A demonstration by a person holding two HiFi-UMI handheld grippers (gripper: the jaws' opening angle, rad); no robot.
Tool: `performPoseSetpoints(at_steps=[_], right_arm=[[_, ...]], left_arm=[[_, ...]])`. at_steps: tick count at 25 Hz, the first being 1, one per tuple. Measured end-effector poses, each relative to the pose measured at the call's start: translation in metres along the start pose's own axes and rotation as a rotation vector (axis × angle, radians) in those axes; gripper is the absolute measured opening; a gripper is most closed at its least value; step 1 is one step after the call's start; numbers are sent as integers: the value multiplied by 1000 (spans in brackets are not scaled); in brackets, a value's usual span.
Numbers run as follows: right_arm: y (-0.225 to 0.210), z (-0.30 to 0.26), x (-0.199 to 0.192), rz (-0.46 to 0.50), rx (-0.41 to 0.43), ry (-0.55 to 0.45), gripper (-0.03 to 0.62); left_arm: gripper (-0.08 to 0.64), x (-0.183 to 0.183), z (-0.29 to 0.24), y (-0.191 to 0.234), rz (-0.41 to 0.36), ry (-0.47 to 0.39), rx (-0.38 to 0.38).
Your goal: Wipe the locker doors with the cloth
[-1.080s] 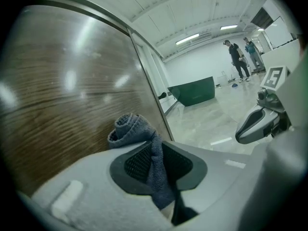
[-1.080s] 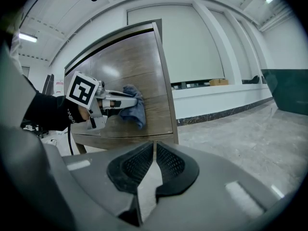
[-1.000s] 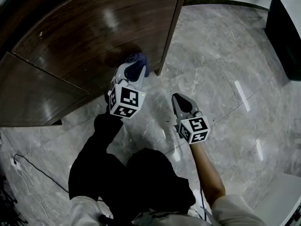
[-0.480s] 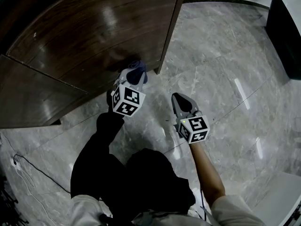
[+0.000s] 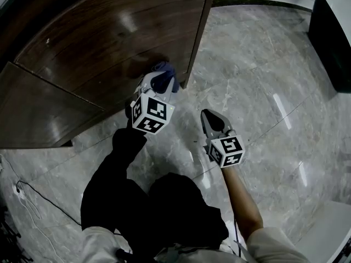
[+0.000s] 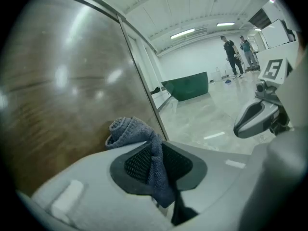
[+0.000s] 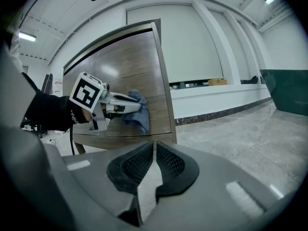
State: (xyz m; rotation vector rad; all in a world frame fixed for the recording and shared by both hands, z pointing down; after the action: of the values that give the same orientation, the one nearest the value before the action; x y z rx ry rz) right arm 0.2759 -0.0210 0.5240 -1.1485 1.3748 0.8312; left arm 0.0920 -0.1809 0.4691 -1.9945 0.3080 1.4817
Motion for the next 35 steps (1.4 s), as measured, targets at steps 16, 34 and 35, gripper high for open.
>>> performPoseSetpoints(at_steps=[16, 34, 35], right_arm=[[4, 7, 13, 13, -1, -19, 25], [-5, 11, 23, 0, -9, -39, 25], [-5, 12, 22, -3, -10, -40, 25]], left_arm=[[67, 134, 11, 44, -102, -231, 65], [67, 259, 19, 80, -177, -445, 152], [67, 259, 19, 80, -174, -447, 154]])
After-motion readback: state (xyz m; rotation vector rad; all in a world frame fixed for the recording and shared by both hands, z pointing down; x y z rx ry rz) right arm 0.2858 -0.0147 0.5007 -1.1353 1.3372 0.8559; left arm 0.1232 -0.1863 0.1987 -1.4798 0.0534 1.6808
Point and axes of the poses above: the fingertips, and each gripper's own axes: z backward along the fingers, y to its left, x out of its top, the point moved 10 cm from there along z, backward along the fingers, and after that the axes turned 14 degrees about -y, right-handed, at the moved point
